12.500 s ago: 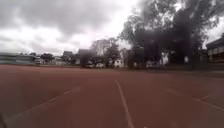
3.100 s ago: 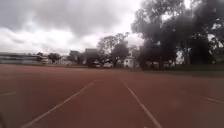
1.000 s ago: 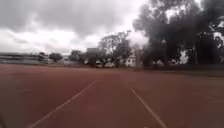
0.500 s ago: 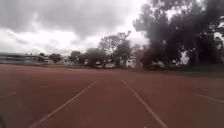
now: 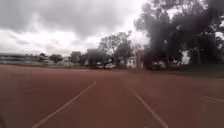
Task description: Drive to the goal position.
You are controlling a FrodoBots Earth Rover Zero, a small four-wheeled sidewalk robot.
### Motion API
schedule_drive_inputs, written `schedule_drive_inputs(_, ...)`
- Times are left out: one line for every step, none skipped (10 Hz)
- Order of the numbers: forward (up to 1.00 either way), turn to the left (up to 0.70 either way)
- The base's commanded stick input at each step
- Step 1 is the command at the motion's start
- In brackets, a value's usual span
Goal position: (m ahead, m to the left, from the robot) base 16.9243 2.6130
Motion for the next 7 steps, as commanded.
schedule_drive_inputs(0.70, 0.00)
schedule_drive_inputs(0.70, 0.00)
schedule_drive_inputs(0.70, 0.00)
schedule_drive_inputs(0.70, 0.00)
schedule_drive_inputs(0.70, 0.00)
schedule_drive_inputs(0.70, 0.00)
schedule_drive_inputs(0.70, 0.00)
